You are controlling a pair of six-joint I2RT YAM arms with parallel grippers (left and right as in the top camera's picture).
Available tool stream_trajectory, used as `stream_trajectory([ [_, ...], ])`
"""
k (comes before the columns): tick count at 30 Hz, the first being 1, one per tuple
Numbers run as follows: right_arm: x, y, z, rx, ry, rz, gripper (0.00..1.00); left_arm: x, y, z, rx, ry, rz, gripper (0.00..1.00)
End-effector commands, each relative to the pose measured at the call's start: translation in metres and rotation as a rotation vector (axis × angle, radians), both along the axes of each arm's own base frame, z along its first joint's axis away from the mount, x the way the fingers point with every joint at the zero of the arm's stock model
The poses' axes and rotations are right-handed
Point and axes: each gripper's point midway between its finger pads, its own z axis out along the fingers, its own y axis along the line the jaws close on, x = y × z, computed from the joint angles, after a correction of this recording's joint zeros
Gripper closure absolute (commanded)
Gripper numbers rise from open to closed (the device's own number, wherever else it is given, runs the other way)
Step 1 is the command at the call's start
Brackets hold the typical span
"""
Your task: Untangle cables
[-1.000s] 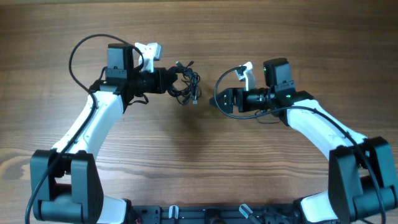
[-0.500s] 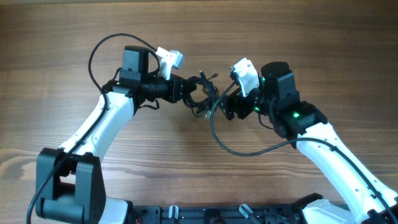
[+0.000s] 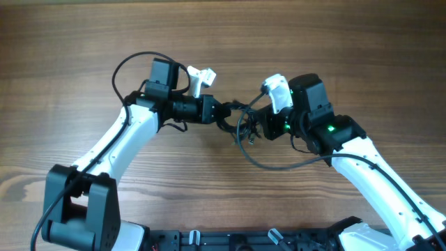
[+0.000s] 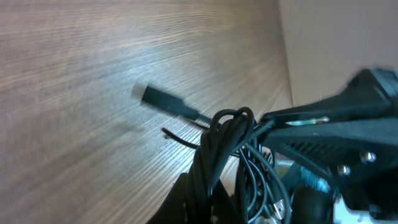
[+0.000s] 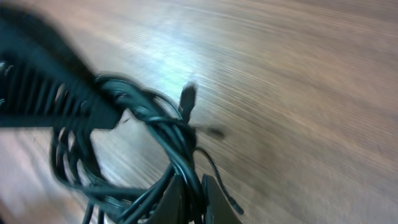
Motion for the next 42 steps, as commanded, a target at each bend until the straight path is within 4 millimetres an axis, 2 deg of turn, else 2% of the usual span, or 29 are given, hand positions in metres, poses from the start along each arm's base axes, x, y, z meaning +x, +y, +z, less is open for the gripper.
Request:
stream_trajectory([
  [1,0.031,-0.122,-0.019,-0.24,0.028,-0.629,0.96,0.04,0.057,-0.033,0.213,0.148,0.417,0.96],
  [4,0.03,-0.124,-0.021,-0.198,0.056,-0.675,0.96,0.046,0.058,-0.031,0.2,0.163,0.468,0.96],
  [6,0.024,-0.14,-0.023,-0.189,0.088,-0.846,0.96,0.047,0.056,-0.031,0.203,0.159,0.47,0.96],
  [8,0.027,-0.137,-0.023,-0.145,0.1,-0.86,0.96,0.046,0.053,-0.03,0.201,0.154,0.461,0.96],
  [9,0.031,-0.127,-0.02,-0.117,0.09,-0.797,0.92,0.046,0.048,-0.028,0.191,0.143,0.442,0.96],
  [10,0.035,-0.108,-0.017,-0.084,0.079,-0.665,0.86,0.041,0.029,-0.017,0.138,0.048,0.296,0.96],
  [11,0.035,-0.082,-0.012,-0.038,0.065,-0.467,0.74,0.031,0.005,-0.001,0.055,-0.071,0.12,0.96],
  [12,0.027,-0.049,-0.004,0.035,0.043,-0.224,0.56,0.023,-0.013,0.013,-0.016,-0.164,-0.004,0.96],
  [13,0.013,-0.022,0.006,0.113,0.026,-0.02,0.45,0.022,-0.023,0.02,-0.041,-0.218,-0.045,0.96],
  [14,0.004,-0.009,0.013,0.17,0.023,0.082,0.37,0.023,-0.03,0.024,-0.052,-0.267,-0.067,0.96],
  [15,-0.001,-0.003,0.015,0.204,0.036,0.107,0.33,0.025,-0.036,0.03,-0.067,-0.31,-0.081,0.96],
  [18,-0.002,-0.007,0.007,0.178,0.04,0.102,0.32,0.028,-0.048,0.046,-0.121,-0.393,-0.114,0.96],
  [23,0.004,-0.01,0.006,0.143,0.0,0.109,0.18,0.025,-0.049,0.048,-0.133,-0.383,-0.12,0.96],
  [26,0.009,-0.016,0.003,0.114,-0.004,0.072,0.19,0.026,-0.048,0.047,-0.133,-0.356,-0.101,0.96],
  [27,0.009,-0.016,0.004,0.13,0.015,0.045,0.14,0.026,-0.048,0.046,-0.135,-0.334,-0.088,0.96],
  [28,0.009,-0.015,0.004,0.137,0.021,0.035,0.04,0.026,-0.048,0.046,-0.136,-0.325,-0.083,0.96],
  [30,0.009,-0.016,0.003,0.146,0.038,0.018,0.0,0.026,-0.047,0.045,-0.13,-0.312,-0.076,0.96],
  [35,0.01,-0.015,0.005,0.315,0.246,-0.257,0.0,0.021,-0.033,0.016,-0.013,-0.199,-0.015,0.96],
  [42,0.006,-0.017,-0.001,0.303,0.279,-0.271,0.0,0.022,-0.028,0.008,0.035,-0.179,0.01,0.96],
])
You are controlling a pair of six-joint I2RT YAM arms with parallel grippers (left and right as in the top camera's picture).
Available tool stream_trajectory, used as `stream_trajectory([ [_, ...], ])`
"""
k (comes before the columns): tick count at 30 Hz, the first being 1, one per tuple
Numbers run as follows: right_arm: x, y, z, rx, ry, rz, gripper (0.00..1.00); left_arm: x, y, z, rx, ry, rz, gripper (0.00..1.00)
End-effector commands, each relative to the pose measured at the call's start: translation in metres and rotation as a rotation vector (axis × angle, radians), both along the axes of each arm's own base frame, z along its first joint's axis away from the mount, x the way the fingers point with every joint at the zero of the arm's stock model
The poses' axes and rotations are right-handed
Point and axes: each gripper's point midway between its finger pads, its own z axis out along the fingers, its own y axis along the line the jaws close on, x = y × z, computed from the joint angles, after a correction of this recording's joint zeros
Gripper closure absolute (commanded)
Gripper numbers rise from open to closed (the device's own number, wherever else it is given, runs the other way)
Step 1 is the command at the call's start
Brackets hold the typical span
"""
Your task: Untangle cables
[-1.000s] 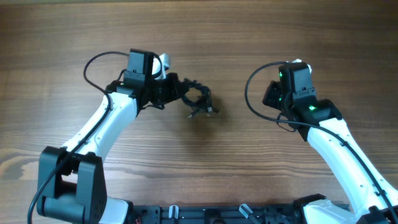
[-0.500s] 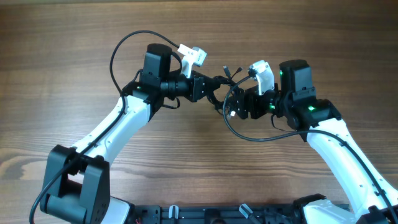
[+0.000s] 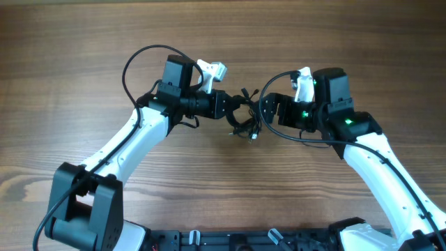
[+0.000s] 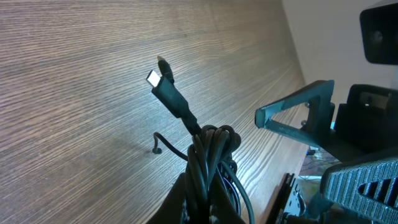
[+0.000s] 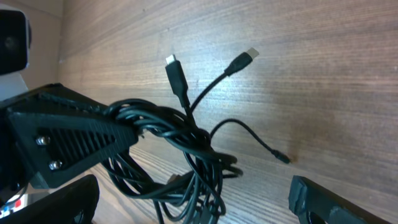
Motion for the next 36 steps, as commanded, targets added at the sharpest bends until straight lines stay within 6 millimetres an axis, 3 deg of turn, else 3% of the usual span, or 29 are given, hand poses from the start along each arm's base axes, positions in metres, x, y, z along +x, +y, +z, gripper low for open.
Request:
stream_trajectory([
  [1,0.0,-0.002,-0.01,-0.028,0.002,0.016,0.01,0.006,0.003,-0.001,0.029,-0.023,0.026,0.96],
  [2,0.001,-0.001,-0.009,-0.041,-0.025,0.041,0.03,0.012,0.008,-0.005,0.062,-0.036,0.057,0.96],
  [4,0.003,-0.001,-0.008,-0.083,-0.102,0.114,0.29,0.019,0.015,-0.007,0.103,-0.089,0.06,0.96],
  [5,0.004,-0.001,-0.007,-0.105,-0.142,0.152,0.34,0.02,0.017,-0.007,0.116,-0.131,0.035,0.96],
  [10,0.016,0.003,0.004,-0.149,-0.298,0.234,0.43,0.016,0.017,0.013,0.019,-0.31,-0.149,0.96],
  [13,0.022,0.005,0.011,-0.168,-0.382,0.272,0.42,0.017,0.024,0.024,-0.059,-0.313,-0.163,0.96],
  [14,0.022,0.005,0.011,-0.178,-0.398,0.291,0.44,0.009,0.021,0.038,-0.149,-0.316,-0.212,0.96],
  [16,0.022,0.005,0.011,-0.196,-0.423,0.318,0.49,0.0,0.017,0.05,-0.229,-0.321,-0.265,0.96],
  [18,0.021,0.009,0.013,-0.175,-0.427,0.326,0.56,-0.002,0.017,0.049,-0.23,-0.304,-0.265,0.96],
  [25,0.0,0.033,0.02,-0.018,-0.434,0.474,0.52,0.0,0.018,0.047,-0.225,-0.272,-0.242,0.96],
  [28,-0.001,0.033,0.019,0.072,-0.271,0.351,0.41,0.031,0.036,0.02,-0.065,-0.127,0.025,0.96],
  [30,-0.002,0.034,0.018,0.09,-0.234,0.325,0.41,0.046,0.048,0.01,-0.016,-0.045,0.183,0.96],
  [33,-0.002,0.035,0.015,0.089,-0.224,0.326,0.45,0.053,0.044,0.018,-0.061,-0.01,0.239,0.96],
  [36,-0.005,0.044,-0.004,0.084,-0.168,0.352,0.45,0.052,0.028,0.033,-0.128,-0.032,0.203,0.96],
])
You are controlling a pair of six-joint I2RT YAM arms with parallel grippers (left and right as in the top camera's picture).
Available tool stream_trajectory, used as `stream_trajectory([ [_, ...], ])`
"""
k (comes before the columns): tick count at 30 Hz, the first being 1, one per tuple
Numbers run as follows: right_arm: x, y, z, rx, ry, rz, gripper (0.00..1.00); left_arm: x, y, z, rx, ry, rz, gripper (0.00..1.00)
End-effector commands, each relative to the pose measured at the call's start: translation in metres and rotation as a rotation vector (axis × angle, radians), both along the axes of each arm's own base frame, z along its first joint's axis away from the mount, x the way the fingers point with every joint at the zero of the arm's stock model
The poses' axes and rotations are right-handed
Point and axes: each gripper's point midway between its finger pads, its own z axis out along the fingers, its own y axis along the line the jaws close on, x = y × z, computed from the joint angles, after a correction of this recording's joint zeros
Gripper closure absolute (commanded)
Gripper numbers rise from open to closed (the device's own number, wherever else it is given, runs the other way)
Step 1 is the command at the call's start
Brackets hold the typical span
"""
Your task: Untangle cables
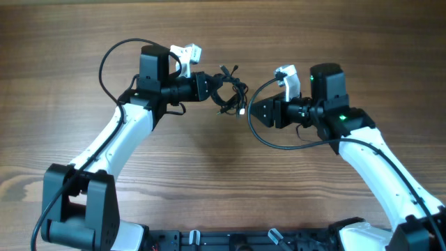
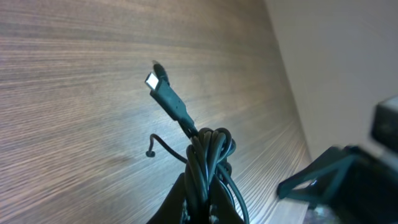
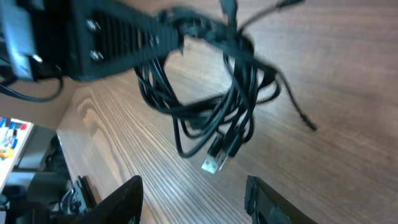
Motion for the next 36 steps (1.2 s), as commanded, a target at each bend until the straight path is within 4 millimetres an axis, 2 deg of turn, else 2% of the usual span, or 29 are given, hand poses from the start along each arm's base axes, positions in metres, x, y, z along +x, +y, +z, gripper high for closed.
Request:
stream_trajectory([
  [1,-0.006,0.012,-0.021,0.0,0.076,0.037,0.45,-0.002,-0.018,0.018,-0.078,-0.002,-0.028,0.96],
  [4,0.006,0.008,-0.031,-0.029,0.056,0.01,0.45,-0.018,-0.031,0.022,-0.068,-0.106,-0.176,0.96],
  [5,0.012,0.004,-0.03,-0.05,0.028,-0.018,0.42,-0.026,-0.037,0.021,-0.066,-0.13,-0.232,0.96],
  [8,0.025,-0.009,-0.031,-0.081,0.0,-0.078,0.2,-0.033,-0.041,0.019,-0.053,-0.15,-0.274,0.96],
  [9,0.028,-0.016,-0.029,-0.078,0.001,-0.096,0.16,-0.033,-0.04,0.019,-0.053,-0.15,-0.273,0.96],
  [11,0.037,-0.031,-0.025,-0.074,-0.01,-0.143,0.16,-0.033,-0.041,0.019,-0.045,-0.174,-0.287,0.96],
  [13,0.041,-0.038,-0.018,-0.041,-0.025,-0.148,0.22,-0.034,-0.041,0.019,-0.048,-0.175,-0.291,0.96],
  [15,0.03,-0.022,-0.003,0.045,-0.076,-0.016,0.25,-0.04,-0.047,0.025,-0.076,-0.185,-0.326,0.96],
  [17,0.021,-0.012,0.002,0.074,-0.101,0.061,0.28,-0.044,-0.057,0.028,-0.084,-0.205,-0.352,0.96],
  [19,0.018,-0.01,0.001,0.072,-0.091,0.069,0.47,-0.045,-0.07,0.039,-0.115,-0.234,-0.362,0.96],
  [21,0.017,-0.01,0.0,0.07,-0.09,0.072,0.83,-0.042,-0.076,0.05,-0.159,-0.221,-0.336,0.96],
  [22,0.017,-0.008,0.003,0.08,-0.098,0.081,0.96,-0.038,-0.077,0.057,-0.19,-0.205,-0.313,0.96],
  [23,0.013,-0.005,0.009,0.115,-0.107,0.112,0.96,-0.037,-0.077,0.057,-0.187,-0.209,-0.304,0.93],
  [25,-0.008,0.01,0.034,0.251,-0.174,0.285,0.96,-0.025,-0.07,0.043,-0.124,-0.168,-0.213,0.88],
  [26,-0.019,0.013,0.043,0.299,-0.229,0.37,0.96,-0.015,-0.063,0.033,-0.094,-0.102,-0.115,0.85],
  [27,-0.024,0.014,0.045,0.311,-0.26,0.403,0.96,-0.007,-0.057,0.027,-0.079,-0.052,-0.031,0.84],
  [28,-0.025,0.014,0.044,0.305,-0.271,0.411,0.96,0.001,-0.052,0.025,-0.081,-0.014,0.047,0.73],
  [29,-0.03,0.014,0.045,0.318,-0.286,0.44,0.96,0.008,-0.048,0.027,-0.097,0.008,0.11,0.68],
  [31,-0.043,0.015,0.045,0.341,-0.315,0.499,0.96,0.015,-0.055,0.05,-0.182,-0.043,0.104,0.77],
  [32,-0.042,0.013,0.039,0.315,-0.309,0.49,0.96,0.01,-0.064,0.067,-0.235,-0.094,0.034,0.81],
  [34,-0.037,0.011,0.031,0.264,-0.307,0.463,0.96,-0.014,-0.083,0.095,-0.321,-0.189,-0.157,0.84],
  [36,-0.035,0.012,0.031,0.26,-0.321,0.463,0.96,-0.038,-0.093,0.107,-0.349,-0.276,-0.323,0.88],
])
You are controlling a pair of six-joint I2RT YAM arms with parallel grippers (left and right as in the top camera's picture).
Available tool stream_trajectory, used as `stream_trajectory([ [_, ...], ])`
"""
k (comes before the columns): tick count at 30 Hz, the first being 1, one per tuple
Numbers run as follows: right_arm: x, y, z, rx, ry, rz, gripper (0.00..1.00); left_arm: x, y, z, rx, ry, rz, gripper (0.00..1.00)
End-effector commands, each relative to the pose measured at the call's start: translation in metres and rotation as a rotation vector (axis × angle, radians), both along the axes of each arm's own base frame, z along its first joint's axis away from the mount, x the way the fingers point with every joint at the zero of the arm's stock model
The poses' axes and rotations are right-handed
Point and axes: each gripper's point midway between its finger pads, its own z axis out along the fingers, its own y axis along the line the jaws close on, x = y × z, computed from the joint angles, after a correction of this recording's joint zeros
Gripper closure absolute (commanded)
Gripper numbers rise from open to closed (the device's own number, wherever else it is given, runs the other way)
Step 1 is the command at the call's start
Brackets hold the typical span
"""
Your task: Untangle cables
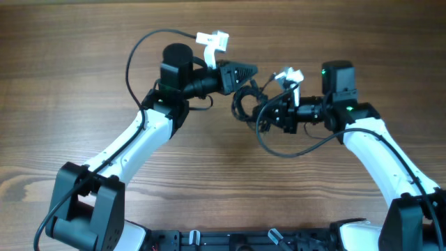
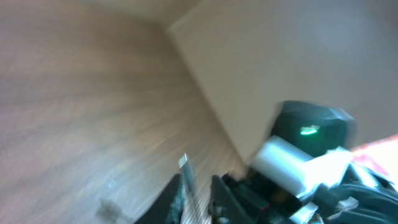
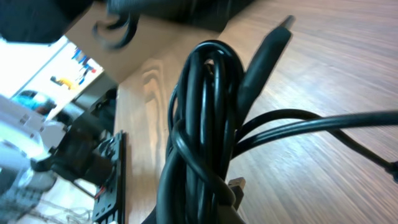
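Observation:
The tangled bundle of black cables hangs between the two arms over the middle of the table. In the right wrist view the bundle fills the frame, rising from the jaws, with a black plug sticking up and a USB plug low down. My right gripper is shut on this bundle. My left gripper sits just above and behind it. The left wrist view is blurred; a thin strand with a pale plug tip stands between the close-set jaws of the left gripper.
The wooden table lies under both arms. A black equipment rail runs along the front edge. Each arm's own loose black lead loops beside it, the left lead and the right lead.
The bundle was held by my left gripper alone, with the right gripper open beside it. Now the right gripper is shut on the bundle, and the left gripper pinches only a thin strand.
Both grippers were shut on the bundle at mid-table. Then the right gripper stood open and apart while the left held the bundle, and later held it farther left. Now the arms have met again and the right gripper has the bundle.

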Motion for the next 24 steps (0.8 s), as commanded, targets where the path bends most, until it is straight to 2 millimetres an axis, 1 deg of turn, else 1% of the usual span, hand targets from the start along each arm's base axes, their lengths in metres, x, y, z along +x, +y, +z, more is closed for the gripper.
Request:
stream_trajectory([
  [1,-0.004,0.005,0.003,0.005,-0.078,0.042,0.96,-0.04,-0.015,0.022,-0.046,-0.126,-0.259,0.92],
  [2,0.005,0.0,-0.006,-0.057,-0.084,-0.009,0.96,-0.054,-0.016,0.023,-0.056,-0.148,-0.341,0.93],
  [3,0.008,-0.002,-0.01,-0.079,-0.082,-0.03,0.96,-0.063,-0.015,0.022,-0.059,-0.16,-0.392,0.93],
  [4,0.008,-0.002,-0.01,-0.08,-0.07,-0.036,0.96,-0.067,-0.015,0.018,-0.055,-0.141,-0.414,0.88],
  [6,0.01,-0.003,-0.012,-0.093,-0.062,-0.048,0.96,-0.066,-0.011,0.009,-0.035,-0.121,-0.406,0.62],
  [7,0.013,-0.005,-0.016,-0.116,-0.04,-0.078,0.96,-0.062,-0.006,0.009,-0.034,-0.119,-0.393,0.46],
  [8,0.019,-0.01,-0.022,-0.147,-0.011,-0.124,0.96,-0.057,-0.001,0.009,-0.033,-0.119,-0.375,0.26],
  [9,0.021,-0.012,-0.022,-0.151,-0.012,-0.134,0.96,-0.05,0.006,0.009,-0.032,-0.11,-0.348,0.0],
  [10,0.023,-0.013,-0.021,-0.15,-0.027,-0.137,0.96,-0.041,0.012,0.007,-0.03,-0.066,-0.303,0.0],
  [11,0.026,-0.015,-0.021,-0.159,-0.056,-0.142,0.96,-0.02,0.021,-0.002,-0.016,0.052,-0.175,0.0],
  [12,0.029,-0.016,-0.02,-0.161,-0.063,-0.154,0.96,0.0,0.033,-0.016,0.0,0.196,-0.024,0.0],
  [13,0.031,-0.015,-0.018,-0.155,-0.077,-0.156,0.96,0.014,0.045,-0.031,0.007,0.335,0.102,0.0],
  [14,0.03,-0.013,-0.015,-0.137,-0.087,-0.142,0.96,0.018,0.051,-0.042,0.008,0.436,0.168,0.0],
  [15,0.029,-0.011,-0.01,-0.114,-0.098,-0.126,0.96,0.016,0.053,-0.05,0.011,0.511,0.194,0.0],
  [16,0.028,-0.009,-0.006,-0.09,-0.109,-0.109,0.96,0.008,0.049,-0.057,0.027,0.56,0.186,0.0],
  [17,0.031,-0.008,-0.001,-0.071,-0.084,-0.127,0.96,-0.004,0.041,-0.065,0.081,0.538,0.143,0.0],
  [18,0.038,-0.009,0.0,-0.061,-0.01,-0.187,0.95,-0.016,0.032,-0.073,0.16,0.435,0.071,0.0],
  [19,0.044,-0.011,-0.001,-0.055,0.076,-0.249,0.95,-0.025,0.026,-0.079,0.211,0.371,0.022,0.01],
  [20,0.045,-0.012,-0.002,-0.05,0.119,-0.272,0.96,-0.032,0.02,-0.086,0.255,0.367,0.015,0.0],
  [22,0.049,-0.015,-0.005,-0.067,0.122,-0.302,0.96,-0.035,0.014,-0.089,0.273,0.357,0.016,0.02],
  [24,0.056,-0.02,-0.01,-0.088,0.164,-0.372,0.95,-0.035,0.013,-0.091,0.289,0.352,0.031,0.14],
])
